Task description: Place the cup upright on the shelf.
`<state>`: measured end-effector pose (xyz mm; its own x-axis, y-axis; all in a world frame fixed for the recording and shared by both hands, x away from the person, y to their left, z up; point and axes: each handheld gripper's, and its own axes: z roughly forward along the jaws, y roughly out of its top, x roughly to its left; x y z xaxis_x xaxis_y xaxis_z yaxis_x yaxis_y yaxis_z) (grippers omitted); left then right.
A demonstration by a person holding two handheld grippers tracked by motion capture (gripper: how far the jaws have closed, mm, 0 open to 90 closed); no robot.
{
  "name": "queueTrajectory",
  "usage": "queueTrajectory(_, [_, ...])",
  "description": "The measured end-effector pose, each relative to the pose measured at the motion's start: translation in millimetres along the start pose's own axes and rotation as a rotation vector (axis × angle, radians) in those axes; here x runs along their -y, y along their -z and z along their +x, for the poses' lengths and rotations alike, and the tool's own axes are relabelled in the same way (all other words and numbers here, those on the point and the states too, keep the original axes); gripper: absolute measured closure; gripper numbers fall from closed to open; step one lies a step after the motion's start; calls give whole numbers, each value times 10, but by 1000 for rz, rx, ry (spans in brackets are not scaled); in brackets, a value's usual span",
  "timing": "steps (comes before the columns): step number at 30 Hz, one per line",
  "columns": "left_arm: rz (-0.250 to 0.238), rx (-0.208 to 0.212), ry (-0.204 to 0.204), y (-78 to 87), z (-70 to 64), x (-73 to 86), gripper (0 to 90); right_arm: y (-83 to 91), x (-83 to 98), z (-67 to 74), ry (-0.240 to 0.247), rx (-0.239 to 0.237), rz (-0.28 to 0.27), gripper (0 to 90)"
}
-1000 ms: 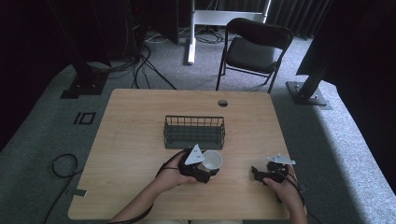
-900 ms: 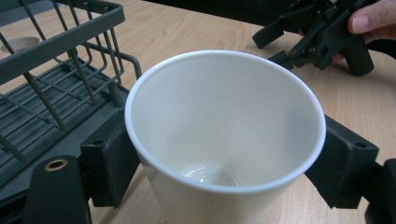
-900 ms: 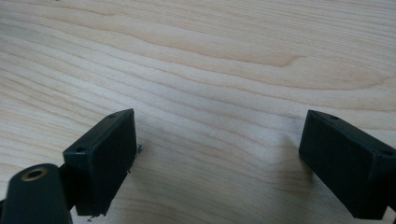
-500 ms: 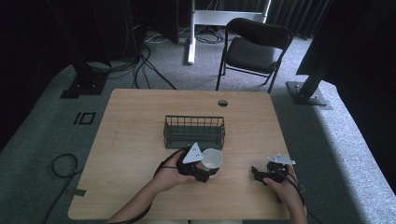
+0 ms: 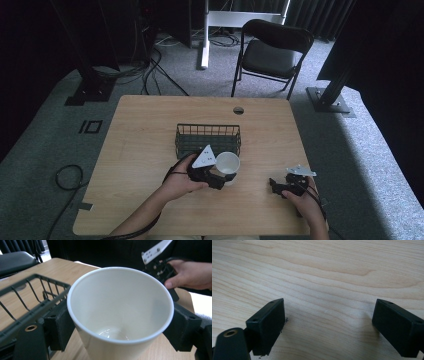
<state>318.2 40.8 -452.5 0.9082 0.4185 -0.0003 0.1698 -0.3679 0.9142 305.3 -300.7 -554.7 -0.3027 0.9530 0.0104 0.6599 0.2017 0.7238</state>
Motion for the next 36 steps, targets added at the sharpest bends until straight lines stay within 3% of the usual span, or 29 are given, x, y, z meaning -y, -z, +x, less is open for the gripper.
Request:
queueTrajectory(11, [-51,-34,-10,88,79,-291,207,0,-1,0,0,0,-1,107])
queueTrajectory(17, [-83,-93,-23,134,138,-466,207,0,-1,-1,1,0,-1,107])
queueTrajectory(26, [-127,-160,5,224,267,-594,207,0,-1,-1,0,0,-1,107])
queueTrajectory(30, [-169,-239,14,306,384,-632,207,-1,0,-1,1,0,-1,107])
queueTrajectory(33, [-180,-266,36,339,436,-637,207,0,0,0,0,0,-1,107])
queueTrajectory(36, [-182,-351,48,398,556,-616,207,-1,0,0,0,0,-1,107])
